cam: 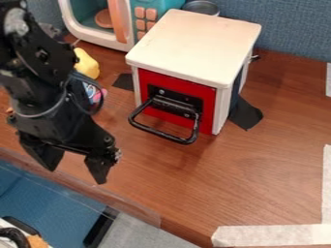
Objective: Open the drawer
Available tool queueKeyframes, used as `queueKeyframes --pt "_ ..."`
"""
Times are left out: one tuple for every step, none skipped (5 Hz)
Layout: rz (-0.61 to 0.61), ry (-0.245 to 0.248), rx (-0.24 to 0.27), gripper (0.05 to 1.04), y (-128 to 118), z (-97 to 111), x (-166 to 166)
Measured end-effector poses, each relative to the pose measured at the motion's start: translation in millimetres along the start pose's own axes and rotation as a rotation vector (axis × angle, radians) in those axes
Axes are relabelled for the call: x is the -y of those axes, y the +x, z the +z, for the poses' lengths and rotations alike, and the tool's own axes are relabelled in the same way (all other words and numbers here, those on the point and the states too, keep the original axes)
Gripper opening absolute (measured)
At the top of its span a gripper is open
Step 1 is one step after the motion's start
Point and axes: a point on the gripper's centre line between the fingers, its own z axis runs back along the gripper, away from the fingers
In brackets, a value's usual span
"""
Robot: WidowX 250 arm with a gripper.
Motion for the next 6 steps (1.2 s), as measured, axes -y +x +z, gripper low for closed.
queueKeyframes --pt "0.16 -0.018 0.008 1.0 3 0 1" --pt "0.375 -0.045 0.042 1.0 11 -2 -1" --pt "0.562 -0.053 0.053 1.0 19 -12 3" --pt "0.737 -0.064 0.094 1.0 27 -23 10" --pt "0.842 -0.052 0.119 1.0 34 -33 16" --pt "0.899 -0.039 0.13 1.0 43 -39 23"
